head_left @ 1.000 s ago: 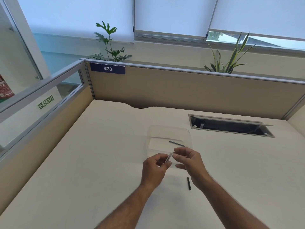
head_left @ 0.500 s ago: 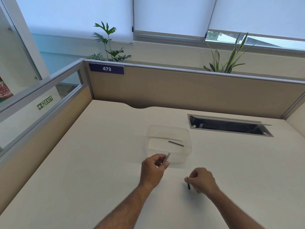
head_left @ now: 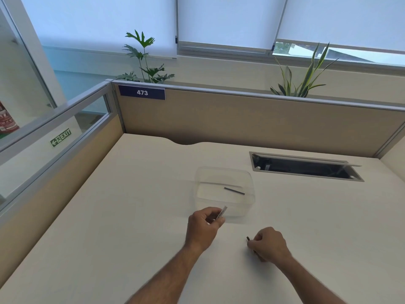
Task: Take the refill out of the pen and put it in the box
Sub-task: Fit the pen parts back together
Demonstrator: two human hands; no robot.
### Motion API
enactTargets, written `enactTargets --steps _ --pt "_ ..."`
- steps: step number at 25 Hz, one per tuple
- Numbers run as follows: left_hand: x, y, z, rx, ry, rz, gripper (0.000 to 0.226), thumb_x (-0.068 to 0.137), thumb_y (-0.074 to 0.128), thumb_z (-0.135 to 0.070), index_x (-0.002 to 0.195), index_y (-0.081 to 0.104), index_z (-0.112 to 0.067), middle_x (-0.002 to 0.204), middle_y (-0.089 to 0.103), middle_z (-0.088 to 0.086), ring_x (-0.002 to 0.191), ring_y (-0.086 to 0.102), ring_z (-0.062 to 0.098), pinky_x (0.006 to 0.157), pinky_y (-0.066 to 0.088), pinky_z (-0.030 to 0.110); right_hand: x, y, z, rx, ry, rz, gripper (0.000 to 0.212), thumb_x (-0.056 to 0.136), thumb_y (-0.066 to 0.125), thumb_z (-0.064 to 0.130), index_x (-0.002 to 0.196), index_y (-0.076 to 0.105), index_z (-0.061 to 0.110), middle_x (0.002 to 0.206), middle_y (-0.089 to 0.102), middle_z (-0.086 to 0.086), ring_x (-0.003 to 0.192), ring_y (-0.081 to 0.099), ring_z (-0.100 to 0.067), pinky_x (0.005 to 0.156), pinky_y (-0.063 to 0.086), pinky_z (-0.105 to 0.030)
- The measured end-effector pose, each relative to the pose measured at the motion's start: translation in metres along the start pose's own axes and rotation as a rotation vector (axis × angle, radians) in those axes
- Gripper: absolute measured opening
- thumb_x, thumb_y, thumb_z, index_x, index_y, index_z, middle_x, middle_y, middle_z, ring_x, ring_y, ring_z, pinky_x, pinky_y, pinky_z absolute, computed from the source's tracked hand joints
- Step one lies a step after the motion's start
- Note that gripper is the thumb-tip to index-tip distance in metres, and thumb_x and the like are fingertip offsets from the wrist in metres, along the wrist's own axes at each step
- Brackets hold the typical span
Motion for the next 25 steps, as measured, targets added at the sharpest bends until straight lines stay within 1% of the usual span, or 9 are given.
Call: enactTargets --steps 3,4,7,10,14,17,20,22,25 --pt "0.0 0.001 0.005 0.011 -0.001 0.031 0.017 0.079 0.079 -0.016 0.086 0.078 -0.031 0.076 0.075 -0.021 0.072 0.068 0.0 0.068 0.057 0.02 -0.001 -0.002 0.008 0.254 -0.038 -0.04 0.004 0.063 0.067 0.004 0.062 0.07 0.005 0.052 0.071 -0.009 0.048 0.07 -0.026 0.052 0.062 -0.037" --pt "-0.001 0.002 0.006 0.015 0.001 0.041 0.016 0.08 0.078 -0.015 0.089 0.079 -0.028 0.075 0.074 -0.024 0.071 0.068 -0.001 0.067 0.055 0.017 -0.002 -0.005 0.012 0.35 -0.062 -0.044 0.008 0.066 0.068 0.001 0.066 0.072 0.008 0.056 0.072 -0.01 0.049 0.069 -0.025 0.053 0.062 -0.038" --pt "-0.002 0.003 0.005 0.052 0.033 0.066 0.019 0.083 0.074 -0.014 0.096 0.079 -0.027 0.077 0.071 -0.033 0.068 0.064 -0.004 0.063 0.05 0.011 -0.004 -0.012 0.027 0.581 -0.147 -0.018 0.014 0.077 0.072 -0.004 0.077 0.077 0.01 0.069 0.073 -0.01 0.054 0.064 -0.019 0.058 0.058 -0.035" --pt "-0.002 0.001 0.002 0.089 0.062 0.084 0.025 0.085 0.072 -0.015 0.1 0.075 -0.035 0.078 0.069 -0.036 0.07 0.064 -0.004 0.063 0.05 0.013 -0.006 -0.019 0.044 0.755 -0.209 0.006 0.01 0.081 0.073 -0.004 0.082 0.076 0.005 0.068 0.069 -0.009 0.057 0.061 -0.019 0.058 0.054 -0.033" --pt "-0.003 0.0 -0.001 0.119 0.075 0.103 0.036 0.085 0.069 -0.017 0.099 0.067 -0.05 0.075 0.071 -0.028 0.067 0.06 -0.003 0.062 0.049 0.018 -0.011 -0.022 0.062 0.843 -0.275 0.046 0.008 0.085 0.068 -0.007 0.088 0.072 -0.001 0.071 0.071 -0.015 0.062 0.065 -0.024 0.062 0.059 -0.037" --pt "-0.004 0.001 -0.003 0.14 0.095 0.119 0.036 0.085 0.067 -0.02 0.097 0.065 -0.054 0.08 0.074 -0.017 0.069 0.06 0.001 0.065 0.051 0.026 -0.013 -0.019 0.069 0.84 -0.302 0.058 0.011 0.086 0.066 -0.008 0.09 0.072 0.0 0.073 0.072 -0.015 0.063 0.065 -0.024 0.064 0.058 -0.037" --pt "-0.005 0.002 -0.004 0.163 0.119 0.141 0.033 0.084 0.066 -0.023 0.098 0.064 -0.052 0.078 0.074 -0.008 0.072 0.061 0.008 0.066 0.052 0.03 -0.013 -0.016 0.072 0.83 -0.323 0.064 0.013 0.086 0.066 -0.009 0.089 0.073 0.002 0.073 0.072 -0.014 0.063 0.065 -0.023 0.064 0.057 -0.038" --pt "-0.006 0.003 -0.004 0.164 0.127 0.153 0.031 0.083 0.065 -0.024 0.099 0.065 -0.051 0.078 0.074 -0.007 0.072 0.062 0.009 0.066 0.052 0.03 -0.012 -0.016 0.072 0.824 -0.335 0.07 0.014 0.085 0.066 -0.01 0.089 0.074 0.002 0.074 0.072 -0.014 0.064 0.065 -0.023 0.065 0.057 -0.037" --pt "-0.007 0.004 -0.004 0.158 0.133 0.156 0.031 0.083 0.065 -0.024 0.103 0.066 -0.049 0.073 0.071 -0.012 0.069 0.06 0.004 0.063 0.051 0.027 -0.011 -0.016 0.072 0.807 -0.341 0.067 0.015 0.085 0.066 -0.011 0.088 0.074 0.001 0.076 0.072 -0.017 0.064 0.066 -0.023 0.063 0.059 -0.034"
Point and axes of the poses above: each hand's wrist, its own x-axis towards the middle knuckle, its own y-axis out of the palm, z = x × y, the point moved 5 cm from there along x, towards the middle knuckle
